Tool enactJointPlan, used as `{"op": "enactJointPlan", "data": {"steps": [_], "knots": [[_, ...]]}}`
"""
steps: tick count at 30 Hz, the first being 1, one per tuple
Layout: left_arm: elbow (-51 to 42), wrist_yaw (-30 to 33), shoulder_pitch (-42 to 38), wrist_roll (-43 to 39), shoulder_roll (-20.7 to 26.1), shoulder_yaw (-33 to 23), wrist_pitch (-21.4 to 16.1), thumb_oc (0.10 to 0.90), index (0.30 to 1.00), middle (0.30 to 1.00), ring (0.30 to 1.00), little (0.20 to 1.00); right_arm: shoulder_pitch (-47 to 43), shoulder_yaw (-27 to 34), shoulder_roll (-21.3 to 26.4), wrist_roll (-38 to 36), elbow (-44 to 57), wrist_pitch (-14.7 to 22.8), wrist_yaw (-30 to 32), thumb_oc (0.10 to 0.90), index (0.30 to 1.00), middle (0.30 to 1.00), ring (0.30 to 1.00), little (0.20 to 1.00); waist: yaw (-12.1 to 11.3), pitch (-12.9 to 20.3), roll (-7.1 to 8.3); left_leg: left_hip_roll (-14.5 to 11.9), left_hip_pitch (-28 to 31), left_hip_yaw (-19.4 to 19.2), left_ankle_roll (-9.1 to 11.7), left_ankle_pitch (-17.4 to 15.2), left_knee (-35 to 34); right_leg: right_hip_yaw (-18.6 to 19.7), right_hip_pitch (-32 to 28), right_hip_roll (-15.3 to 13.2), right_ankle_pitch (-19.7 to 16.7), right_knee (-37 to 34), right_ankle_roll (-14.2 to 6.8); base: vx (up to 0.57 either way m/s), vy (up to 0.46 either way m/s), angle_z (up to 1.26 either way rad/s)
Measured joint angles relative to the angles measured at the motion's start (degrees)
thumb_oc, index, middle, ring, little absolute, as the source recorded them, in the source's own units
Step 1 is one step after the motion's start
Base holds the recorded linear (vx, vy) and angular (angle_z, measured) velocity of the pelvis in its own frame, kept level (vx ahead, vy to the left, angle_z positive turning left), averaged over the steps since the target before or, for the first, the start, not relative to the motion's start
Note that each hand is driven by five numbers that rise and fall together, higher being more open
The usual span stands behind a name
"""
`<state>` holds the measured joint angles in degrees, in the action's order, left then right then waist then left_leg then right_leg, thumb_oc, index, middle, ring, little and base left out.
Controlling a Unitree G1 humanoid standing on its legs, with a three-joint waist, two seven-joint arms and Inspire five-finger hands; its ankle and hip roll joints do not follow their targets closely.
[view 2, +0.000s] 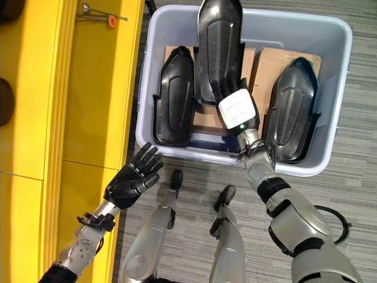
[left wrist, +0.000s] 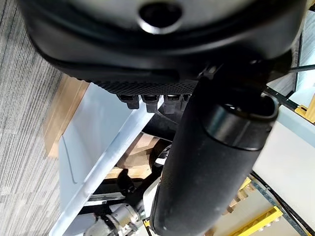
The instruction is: Move parts from the plastic box to the shelf.
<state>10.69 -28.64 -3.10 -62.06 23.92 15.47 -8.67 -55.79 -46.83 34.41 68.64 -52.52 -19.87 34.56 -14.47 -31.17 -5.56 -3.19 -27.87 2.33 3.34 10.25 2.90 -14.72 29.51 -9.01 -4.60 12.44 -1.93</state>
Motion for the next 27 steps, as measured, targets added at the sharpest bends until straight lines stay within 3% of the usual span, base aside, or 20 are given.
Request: {"op": "enactJointPlan", "data": {"steps": [11, 17, 21, 23, 25, 27], "knots": [[-0.01, -3.31, -0.11, -0.01, 0.17, 0.02, 0.0, 0.9, 1.0, 1.0, 1.0, 1.0, -0.44, -2.63, 0.05, 0.72, -2.67, -4.45, -2.44, 0.9, 1.0, 1.0, 1.0, 1.0, -1.51, 0.01, -0.01, 0.06, 0.0, 0.65, 0.03, 0.02, 0.19, -0.37, -0.12, -0.05, 0.61, 0.68, -0.01, 0.0, -0.018, 0.03], [-0.13, -3.3, -0.11, -0.01, 0.87, 0.15, 0.0, 0.9, 1.0, 1.0, 1.0, 1.0, -0.61, -2.56, -0.59, -12.84, -3.96, -4.17, -1.33, 0.9, 1.0, 1.0, 1.0, 1.0, -1.54, 0.01, 0.0, 0.19, 0.0, 0.71, -0.02, 0.0, 0.35, -0.37, -0.21, -0.22, 0.5, 0.64, -0.04, 0.0, 0.0, 0.0], [-0.14, -3.3, -0.1, -0.01, 1.53, 0.2, 0.0, 0.9, 1.0, 1.0, 1.0, 1.0, -0.65, -2.33, -0.89, -16.02, -3.96, -4.17, -1.22, 0.9, 1.0, 1.0, 1.0, 1.0, -1.55, 0.01, 0.0, 0.2, -0.01, 0.71, -0.04, 0.04, 0.35, -0.37, -0.2, -0.37, 0.48, 0.62, -0.08, 0.0, 0.036, 0.0], [-1.72, -2.59, 0.96, 0.03, 1.87, -0.08, 0.09, 0.9, 1.0, 1.0, 1.0, 1.0, 4.34, 6.6, -2.9, -20.44, 4.2, -2.84, -1.6, 0.9, 1.0, 1.0, 1.0, 1.0, -0.5, 0.02, 0.04, 0.33, 0.02, 0.02, -0.34, -0.29, 0.88, -0.04, -0.16, -0.6, 0.62, 1.1, -0.06, 0.0, 0.068, -0.03], [-2.53, -2.46, 1.09, -0.14, 2.08, 0.04, 0.04, 0.9, 1.0, 1.0, 1.0, 1.0, 4.08, 6.73, -5.68, -19.47, 4.6, -2.96, -3.24, 0.9, 1.0, 1.0, 1.0, 1.0, 0.19, 0.05, -0.07, 0.41, 0.01, -0.49, -0.44, -0.36, 0.87, 0.22, 0.1, -0.53, 0.31, 0.99, -0.23, 0.0, -0.006, -0.14], [-2.6, -1.93, 0.19, -0.13, 1.6, 0.19, 0.08, 0.9, 1.0, 1.0, 1.0, 1.0, 3.56, 5.18, -5.31, -15.62, 4.61, -3.15, -6.21, 0.9, 1.0, 1.0, 1.0, 1.0, 0.56, 0.05, -0.08, 0.38, 0.04, -0.44, -0.44, -0.36, 0.92, 0.24, 0.05, -0.46, 0.2, 0.9, -0.19, 0.0, -0.005, -0.04]]}}
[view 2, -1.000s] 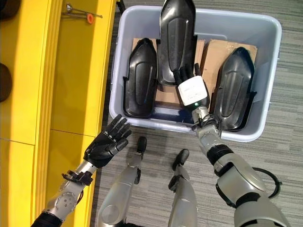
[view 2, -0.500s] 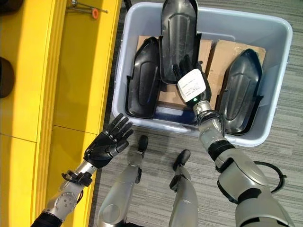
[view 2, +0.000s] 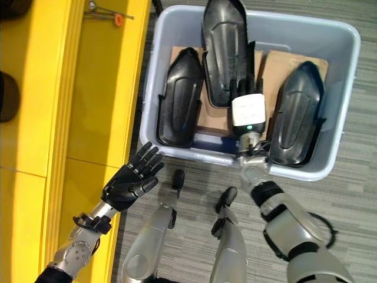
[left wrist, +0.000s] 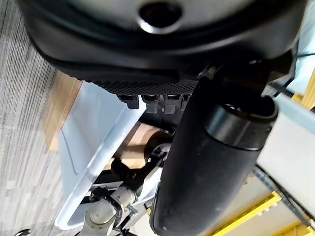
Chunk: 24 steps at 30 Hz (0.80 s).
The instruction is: Move parts from the plastic box to the shelf.
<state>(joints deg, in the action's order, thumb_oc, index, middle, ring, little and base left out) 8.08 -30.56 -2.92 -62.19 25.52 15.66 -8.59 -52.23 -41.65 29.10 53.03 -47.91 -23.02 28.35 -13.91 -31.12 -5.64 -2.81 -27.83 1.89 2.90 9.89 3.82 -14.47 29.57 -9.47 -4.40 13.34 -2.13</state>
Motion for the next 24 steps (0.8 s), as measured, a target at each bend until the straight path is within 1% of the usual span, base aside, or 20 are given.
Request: {"op": "enactJointPlan", "data": {"steps": [1, 3, 4, 5, 7, 9, 11, 13, 15, 17, 18, 21, 24], "knots": [[-0.01, 0.01, -0.57, 0.0, -0.17, 0.06, 0.0, 0.9, 1.0, 1.0, 1.0, 1.0, -0.16, -1.29, 0.69, 2.63, 0.02, -0.41, -1.59, 0.9, 1.0, 1.0, 1.0, 1.0, -0.08, 0.0, 0.0, -0.08, 0.0, 0.02, 0.06, 0.04, 0.0, -0.06, -0.06, 0.05, 0.02, 0.0, 0.03, 0.0, -0.01, 0.03], [-0.07, 0.01, -0.79, -0.01, -0.17, 0.01, 0.0, 0.9, 1.0, 1.0, 1.0, 1.0, -0.37, -2.42, 1.12, 5.15, 0.0, -0.56, -3.11, 0.9, 1.0, 1.0, 1.0, 1.0, -0.22, 0.0, 0.0, -0.11, 0.0, 0.04, 0.13, 0.09, 0.0, -0.06, -0.09, 0.07, 0.05, 0.0, 0.08, 0.0, -0.008, 0.02], [0.05, 0.0, -0.76, 0.02, -0.17, 0.0, -0.01, 0.9, 1.0, 1.0, 1.0, 1.0, -0.73, -3.94, 0.97, 7.47, -0.15, -1.7, -4.42, 0.9, 1.0, 1.0, 1.0, 1.0, -0.37, 0.0, -0.01, -0.16, 0.02, 0.03, 0.16, 0.11, 0.0, -0.11, -0.07, 0.14, 0.02, -0.01, 0.12, 0.0, 0.0, 0.0], [0.78, -0.02, -0.73, 0.07, -0.24, 0.09, -0.01, 0.9, 1.0, 1.0, 1.0, 1.0, -1.26, -5.04, 0.54, 9.09, -0.47, -3.81, -5.36, 0.9, 1.0, 1.0, 1.0, 1.0, -0.38, 0.0, -0.01, -0.21, 0.05, 0.03, 0.22, 0.15, 0.02, -0.12, -0.08, 0.2, -0.03, 0.0, 0.19, 0.0, 0.0, 0.0], [1.3, -0.11, -0.63, 0.08, -0.24, 0.21, -0.01, 0.9, 1.0, 1.0, 1.0, 1.0, -2.24, -6.01, 0.58, 9.76, -2.51, -4.44, -4.53, 0.9, 1.0, 1.0, 1.0, 1.0, -0.43, 0.01, -0.02, -0.18, 0.04, 0.02, 0.24, 0.17, 0.11, -0.12, -0.1, 0.16, -0.11, 0.0, 0.27, 0.0, 0.0, 0.0], [1.75, -0.13, -0.6, 0.06, -0.23, 0.21, -0.02, 0.9, 1.0, 1.0, 1.0, 1.0, -2.26, -5.96, 0.62, 9.66, -2.49, -4.68, -3.95, 0.9, 1.0, 1.0, 1.0, 1.0, -0.47, 0.01, -0.02, -0.15, 0.04, 0.03, 0.24, 0.17, 0.23, -0.11, -0.17, 0.11, -0.15, 0.01, 0.27, 0.0, 0.0, 0.0], [1.79, -0.14, -0.55, 0.06, -0.23, 0.1, -0.02, 0.9, 1.0, 1.0, 1.0, 1.0, -2.17, -5.95, 0.64, 7.1, -1.99, -4.81, -3.07, 0.9, 1.0, 1.0, 1.0, 1.0, -0.46, 0.01, -0.02, -0.16, 0.04, 0.03, 0.25, 0.19, 0.25, -0.07, -0.2, 0.13, -0.17, -0.01, 0.26, 0.0, 0.0, 0.0], [1.75, -0.13, -0.56, -0.02, -0.2, 0.06, -0.03, 0.9, 1.0, 1.0, 1.0, 1.0, -1.87, -5.55, 0.69, 2.73, -1.33, -4.82, -0.5, 0.9, 1.0, 1.0, 1.0, 1.0, -0.38, 0.01, -0.02, -0.16, 0.04, 0.01, 0.19, 0.24, 0.25, -0.01, -0.28, 0.14, -0.34, -0.24, 0.12, 0.0, 0.0, 0.0], [1.46, -0.12, -0.55, -0.05, -0.16, 0.13, -0.02, 0.9, 1.0, 1.0, 1.0, 1.0, -0.04, -2.16, 0.84, -1.54, 1.61, -4.78, 2.77, 0.9, 1.0, 1.0, 1.0, 1.0, -0.24, 0.01, -0.01, -0.12, -0.01, -0.03, 0.14, 0.26, 0.25, 0.09, -0.34, 0.32, -0.48, -0.47, 0.11, 0.0, 0.0, 0.0], [1.37, -0.04, -0.58, -0.22, -0.15, 0.16, -0.08, 0.9, 1.0, 1.0, 1.0, 1.0, 1.05, 0.5, 1.08, -3.68, 2.85, -4.49, 5.29, 0.9, 1.0, 1.0, 1.0, 1.0, 0.18, 0.0, -0.01, -0.15, -0.03, -0.07, 0.09, 0.24, 0.26, 0.14, -0.52, 0.41, -0.74, -0.97, 0.2, 0.0, 0.0, 0.0], [1.36, 0.07, -0.5, -0.4, -0.13, 0.16, -0.08, 0.9, 1.0, 1.0, 1.0, 1.0, 1.34, 1.85, 1.01, -3.72, 3.0, -4.44, 5.84, 0.9, 1.0, 1.0, 1.0, 1.0, 0.15, 0.0, 0.0, -0.16, -0.02, -0.08, 0.06, 0.22, 0.27, 0.15, -0.6, 0.44, -0.92, -1.18, 0.08, 0.0, 0.0, 0.0], [1.37, 0.09, -0.53, -0.45, -0.15, 0.26, -0.09, 0.9, 1.0, 1.0, 1.0, 1.0, 1.49, 3.27, 1.68, -3.71, 3.35, -4.6, 7.42, 0.9, 1.0, 1.0, 1.0, 1.0, 1.27, 0.0, 0.01, -0.18, 0.05, -0.22, 0.0, 0.18, 0.27, 0.27, -0.88, 0.56, -1.26, -1.79, 0.04, -0.02, 0.04, -0.03], [1.4, 0.08, -0.54, -0.48, -0.16, 0.37, -0.09, 0.9, 1.0, 1.0, 1.0, 1.0, 2.44, 4.75, 3.26, -3.72, 4.93, -4.27, 7.86, 0.9, 1.0, 1.0, 1.0, 1.0, 1.41, -0.01, 0.02, -0.18, 0.43, -0.85, -0.18, 0.06, 0.26, 1.16, -1.12, 0.79, -1.88, -2.51, -0.04, -0.01, 0.035, -0.13]]}}
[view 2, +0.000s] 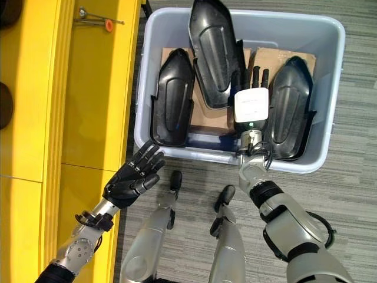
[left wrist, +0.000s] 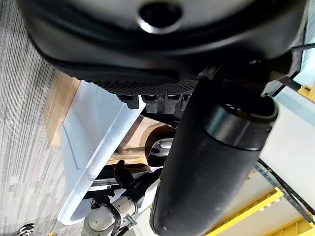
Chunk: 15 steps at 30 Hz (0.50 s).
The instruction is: Move parts from the plastic box to the shelf.
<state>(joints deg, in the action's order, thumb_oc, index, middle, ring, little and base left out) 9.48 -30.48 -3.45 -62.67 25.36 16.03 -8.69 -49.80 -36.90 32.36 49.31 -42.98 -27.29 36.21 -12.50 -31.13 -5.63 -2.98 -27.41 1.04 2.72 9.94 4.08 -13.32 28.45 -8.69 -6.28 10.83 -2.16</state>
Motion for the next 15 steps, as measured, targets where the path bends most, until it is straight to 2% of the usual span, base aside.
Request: {"op": "enactJointPlan", "data": {"steps": [4, 10, 15], "knots": [[0.18, 0.0, 0.29, -0.09, 0.01, 0.02, -0.09, 0.9, 1.0, 1.0, 1.0, 1.0, 1.36, 2.46, 0.37, -0.96, 0.65, 1.95, 0.55, 0.9, 1.0, 1.0, 1.0, 1.0, 1.41, -0.02, 0.03, -0.02, 1.92, -0.69, -0.23, -0.17, -0.17, 0.33, -2.04, 0.04, -0.16, -0.81, -0.13, -0.01, 0.034, -0.05], [0.2, 0.01, 0.31, -0.15, -0.26, 0.13, -0.16, 0.9, 1.0, 1.0, 1.0, 1.0, 3.14, 6.27, 1.34, -1.57, 9.01, 5.39, 0.71, 0.9, 1.0, 1.0, 1.0, 1.0, 3.07, -0.02, 0.04, -0.07, 2.8, -1.34, -0.79, -0.58, -0.48, 1.35, -2.9, 0.27, -0.86, -2.31, -0.54, 0.0, 0.031, -0.08], [0.21, 0.12, 0.3, -0.15, -2.26, 0.24, -0.47, 0.9, 1.0, 1.0, 1.0, 1.0, 6.15, 5.73, 1.54, 1.0, 13.66, 8.84, -3.47, 0.9, 1.0, 1.0, 1.0, 1.0, 3.1, -0.04, 0.08, -0.12, 3.63, -2.16, -0.8, -0.61, -0.63, 1.94, -3.48, 0.4, -1.33, -2.74, -0.43, 0.0, 0.02, -0.06]]}}
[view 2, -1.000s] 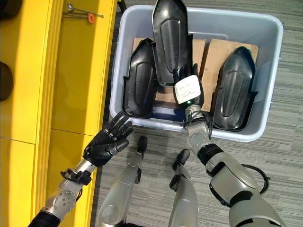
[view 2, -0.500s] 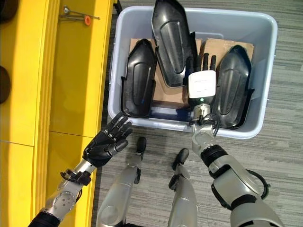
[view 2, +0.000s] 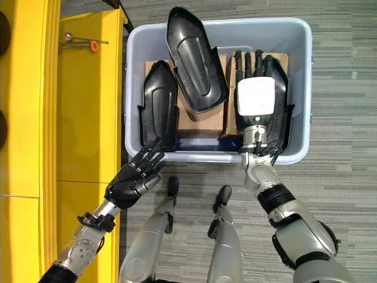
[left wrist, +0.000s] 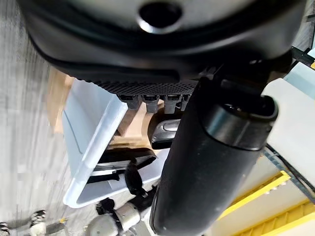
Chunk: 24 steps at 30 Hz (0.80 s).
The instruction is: Move parts from the plastic box to the shelf.
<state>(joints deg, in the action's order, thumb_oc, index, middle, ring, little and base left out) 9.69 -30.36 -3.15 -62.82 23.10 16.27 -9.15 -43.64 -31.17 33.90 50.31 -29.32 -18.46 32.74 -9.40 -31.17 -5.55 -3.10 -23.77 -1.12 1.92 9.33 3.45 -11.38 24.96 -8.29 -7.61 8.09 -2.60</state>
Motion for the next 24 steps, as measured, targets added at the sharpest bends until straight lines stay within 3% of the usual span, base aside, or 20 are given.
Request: {"op": "enactJointPlan", "data": {"steps": [11, 16, 24], "knots": [[0.86, 0.14, 0.19, 0.03, 0.03, -0.03, -0.24, 0.9, 1.0, 1.0, 1.0, 1.0, 1.17, -4.13, -1.71, 5.35, 6.11, 6.86, -8.19, 0.9, 1.0, 1.0, 1.0, 1.0, -0.08, -0.1, 0.55, -0.34, -0.19, 0.18, 0.05, 0.04, -0.67, -0.27, 0.12, 0.31, 0.1, -0.54, -0.08, 0.0, 0.0, 0.0], [0.87, 0.16, 0.07, 0.05, 0.04, 0.0, -0.72, 0.9, 1.0, 1.0, 1.0, 1.0, 1.05, -7.43, -2.12, 8.26, 6.43, 7.03, -9.77, 0.9, 1.0, 1.0, 1.0, 1.0, -0.27, -0.14, 1.58, -0.37, -0.41, 0.25, 0.37, 0.17, -0.72, -0.62, 0.12, 0.32, 0.07, -0.53, 0.04, 0.0, -0.012, 0.03], [0.87, 0.17, 0.03, 0.07, 0.29, -0.02, -0.95, 0.9, 1.0, 1.0, 1.0, 1.0, 0.59, -7.67, -1.98, 8.79, 5.68, 6.05, -9.75, 0.9, 1.0, 1.0, 1.0, 1.0, -0.61, -0.14, 1.58, -0.41, -1.05, 1.5, 0.54, 0.22, -0.66, -1.78, 0.1, 0.37, 0.24, -0.54, 0.18, 0.02, -0.034, 0.06]]}}
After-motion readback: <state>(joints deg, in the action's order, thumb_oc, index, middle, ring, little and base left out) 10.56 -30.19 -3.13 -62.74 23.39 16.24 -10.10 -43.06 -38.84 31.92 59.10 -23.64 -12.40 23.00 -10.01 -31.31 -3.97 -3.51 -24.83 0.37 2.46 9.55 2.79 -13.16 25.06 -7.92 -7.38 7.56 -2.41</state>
